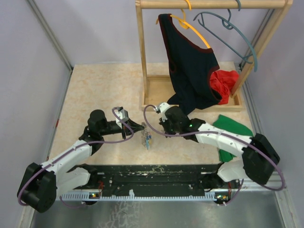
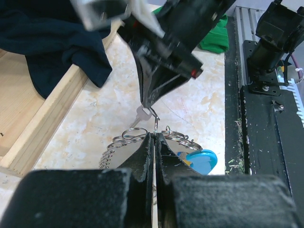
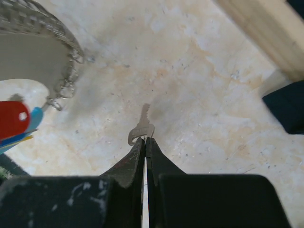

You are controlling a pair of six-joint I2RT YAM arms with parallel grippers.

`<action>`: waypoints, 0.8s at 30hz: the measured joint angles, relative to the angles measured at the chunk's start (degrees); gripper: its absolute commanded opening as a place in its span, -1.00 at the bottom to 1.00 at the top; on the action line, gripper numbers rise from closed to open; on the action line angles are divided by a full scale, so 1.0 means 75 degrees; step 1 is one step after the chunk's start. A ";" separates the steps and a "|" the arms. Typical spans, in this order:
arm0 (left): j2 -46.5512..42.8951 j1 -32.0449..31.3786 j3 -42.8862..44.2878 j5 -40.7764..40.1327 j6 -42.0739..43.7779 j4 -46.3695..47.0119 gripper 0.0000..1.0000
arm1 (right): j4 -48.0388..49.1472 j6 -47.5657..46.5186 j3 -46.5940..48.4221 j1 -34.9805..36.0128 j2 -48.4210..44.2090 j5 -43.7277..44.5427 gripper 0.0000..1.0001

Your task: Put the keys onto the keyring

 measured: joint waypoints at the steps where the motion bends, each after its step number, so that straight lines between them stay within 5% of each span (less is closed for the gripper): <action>1: 0.0000 0.0000 0.0000 0.0012 -0.0017 0.0003 -0.99 | 0.0009 -0.0163 -0.0012 -0.0020 -0.0256 -0.0119 -1.00; 11: 0.0061 0.0000 0.0000 0.0172 -0.0061 0.0067 -0.99 | 0.1119 -0.1559 -0.0988 -0.0073 -0.2553 -0.1588 -1.00; 24: 0.0309 0.0000 0.0172 0.0606 0.0093 0.0227 -0.99 | 0.1792 -0.2506 -0.1020 -0.0169 -0.2672 -0.3923 -1.00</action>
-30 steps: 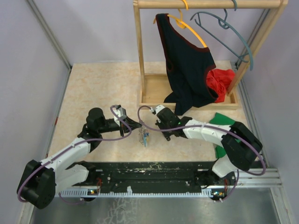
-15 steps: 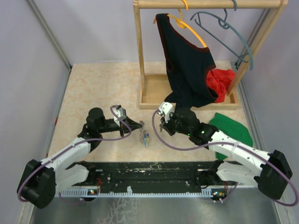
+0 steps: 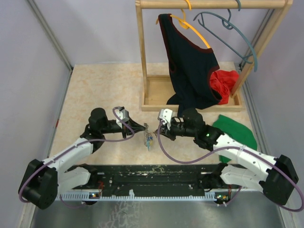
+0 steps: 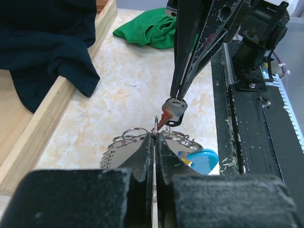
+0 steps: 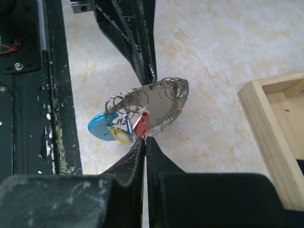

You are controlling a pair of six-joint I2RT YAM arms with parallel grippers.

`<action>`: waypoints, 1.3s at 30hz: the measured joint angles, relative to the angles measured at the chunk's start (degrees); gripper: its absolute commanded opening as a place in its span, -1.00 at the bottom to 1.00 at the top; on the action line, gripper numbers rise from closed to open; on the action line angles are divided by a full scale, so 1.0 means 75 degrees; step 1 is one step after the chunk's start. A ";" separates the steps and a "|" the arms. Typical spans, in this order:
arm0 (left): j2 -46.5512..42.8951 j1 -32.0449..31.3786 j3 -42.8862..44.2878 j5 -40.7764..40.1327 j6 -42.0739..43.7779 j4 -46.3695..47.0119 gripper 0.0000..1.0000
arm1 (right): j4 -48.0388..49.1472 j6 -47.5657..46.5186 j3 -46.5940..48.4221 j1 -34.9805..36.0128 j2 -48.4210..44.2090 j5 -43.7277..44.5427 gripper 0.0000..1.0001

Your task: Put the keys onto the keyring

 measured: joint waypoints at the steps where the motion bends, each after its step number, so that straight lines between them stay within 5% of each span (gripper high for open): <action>1: 0.0015 0.0000 0.0017 0.0050 0.0041 -0.0006 -0.99 | -0.0006 -0.0105 0.0003 -0.0003 0.0003 -0.0114 -1.00; 14: 0.0187 0.0000 0.0277 0.0775 0.1067 -0.0562 -0.99 | -0.0050 -0.1367 0.0306 -0.0003 0.0254 -0.0906 -1.00; 39: 0.0338 -0.0029 0.0501 0.0944 0.1556 -0.1148 -0.99 | -0.0338 -0.2084 0.0790 0.0635 0.0871 0.0157 -1.00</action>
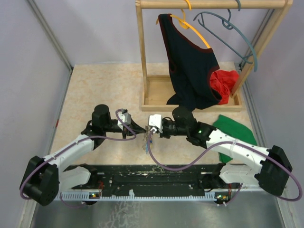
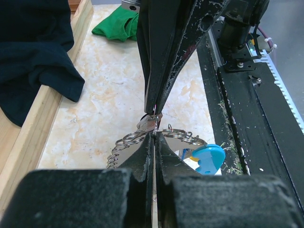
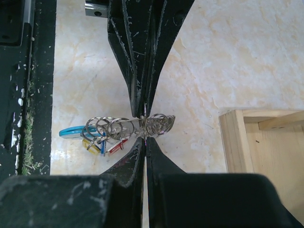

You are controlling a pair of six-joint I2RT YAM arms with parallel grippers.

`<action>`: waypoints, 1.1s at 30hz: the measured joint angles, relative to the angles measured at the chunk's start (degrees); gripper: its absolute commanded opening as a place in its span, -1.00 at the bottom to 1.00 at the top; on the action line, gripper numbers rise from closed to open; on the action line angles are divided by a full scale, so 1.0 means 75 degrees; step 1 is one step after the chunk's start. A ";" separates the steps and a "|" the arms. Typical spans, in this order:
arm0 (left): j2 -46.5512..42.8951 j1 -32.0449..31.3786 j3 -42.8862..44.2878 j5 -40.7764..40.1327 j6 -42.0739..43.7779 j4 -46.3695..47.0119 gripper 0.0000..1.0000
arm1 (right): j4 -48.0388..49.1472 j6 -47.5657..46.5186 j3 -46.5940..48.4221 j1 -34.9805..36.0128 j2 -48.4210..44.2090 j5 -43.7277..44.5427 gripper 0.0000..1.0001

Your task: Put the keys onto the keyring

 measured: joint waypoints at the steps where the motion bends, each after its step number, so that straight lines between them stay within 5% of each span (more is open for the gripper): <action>1: 0.0000 0.0000 0.0000 -0.0003 0.0000 -0.0003 -0.99 | 0.0000 0.0000 0.0000 0.0017 0.0012 0.0035 -1.00; 33: 0.0000 -0.0044 0.0000 -0.0058 -0.0166 0.0009 -0.99 | 0.0038 0.0163 0.0041 0.0172 0.0041 0.0315 -1.00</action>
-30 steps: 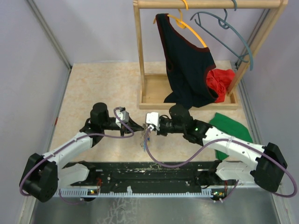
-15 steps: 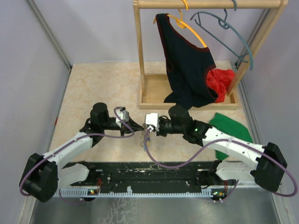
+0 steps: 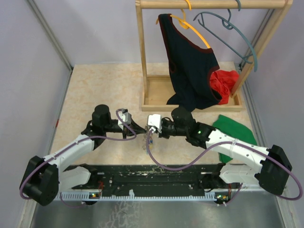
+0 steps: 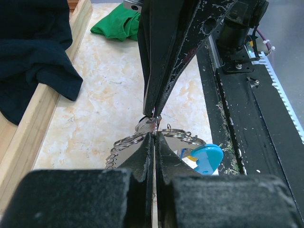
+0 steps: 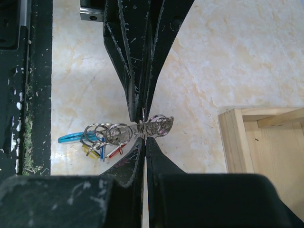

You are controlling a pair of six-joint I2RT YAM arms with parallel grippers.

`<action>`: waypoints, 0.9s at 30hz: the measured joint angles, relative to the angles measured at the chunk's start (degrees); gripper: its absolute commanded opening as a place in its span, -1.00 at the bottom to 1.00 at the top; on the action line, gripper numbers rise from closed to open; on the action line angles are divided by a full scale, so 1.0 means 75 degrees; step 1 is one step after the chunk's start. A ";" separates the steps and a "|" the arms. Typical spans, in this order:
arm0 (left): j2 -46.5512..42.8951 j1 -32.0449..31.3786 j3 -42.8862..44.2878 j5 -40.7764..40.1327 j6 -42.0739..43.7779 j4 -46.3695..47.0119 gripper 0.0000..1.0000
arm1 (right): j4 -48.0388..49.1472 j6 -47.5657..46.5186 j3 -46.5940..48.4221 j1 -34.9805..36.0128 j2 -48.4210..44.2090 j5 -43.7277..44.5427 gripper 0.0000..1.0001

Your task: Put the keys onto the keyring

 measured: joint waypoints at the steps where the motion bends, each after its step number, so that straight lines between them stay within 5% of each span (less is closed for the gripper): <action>1: 0.0000 0.0000 0.0000 0.0000 -0.0003 0.0000 -0.99 | 0.0003 0.0009 0.0000 0.0000 0.0000 0.0009 -1.00; 27: -0.0087 -0.0006 0.0000 -0.0364 -0.0154 0.0105 -0.99 | 0.0198 0.0256 0.0000 0.0012 -0.0006 0.0128 -1.00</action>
